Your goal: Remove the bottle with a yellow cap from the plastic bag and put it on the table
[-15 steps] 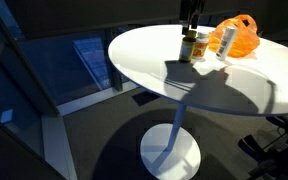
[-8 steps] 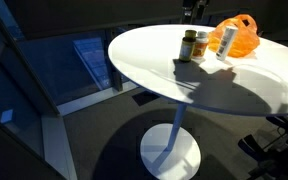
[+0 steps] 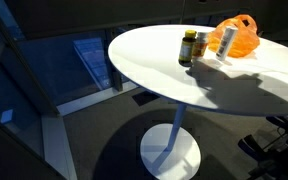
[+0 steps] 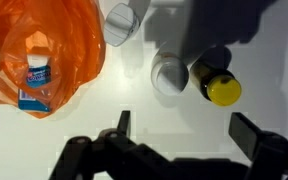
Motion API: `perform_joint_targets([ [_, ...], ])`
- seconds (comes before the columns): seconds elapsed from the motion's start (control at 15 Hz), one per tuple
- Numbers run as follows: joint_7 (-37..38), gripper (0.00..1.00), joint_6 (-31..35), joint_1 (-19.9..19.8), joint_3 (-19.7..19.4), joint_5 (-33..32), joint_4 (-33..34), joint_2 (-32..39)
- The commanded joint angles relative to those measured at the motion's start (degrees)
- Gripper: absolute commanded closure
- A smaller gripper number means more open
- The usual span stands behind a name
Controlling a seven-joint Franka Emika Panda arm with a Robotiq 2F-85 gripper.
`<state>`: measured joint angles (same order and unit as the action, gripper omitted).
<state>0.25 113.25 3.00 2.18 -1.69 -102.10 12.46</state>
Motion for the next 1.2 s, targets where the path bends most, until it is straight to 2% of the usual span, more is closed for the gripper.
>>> perform_joint_targets([
  [0.0,2.95,0.00,-3.73,-0.40,-1.09,-1.12,-2.31,-4.61],
  [0.2,3.19,0.00,-6.04,-0.72,-1.70,-1.64,-4.28,-7.77],
  [0.53,3.18,0.00,-6.29,-1.41,-2.10,-3.04,-9.51,-14.12],
  [0.8,1.27,0.00,-7.51,-2.21,-2.27,-1.22,-13.07,-20.06],
  [1.13,-0.01,0.00,-11.12,-2.75,-3.34,2.02,-12.38,-24.55],
])
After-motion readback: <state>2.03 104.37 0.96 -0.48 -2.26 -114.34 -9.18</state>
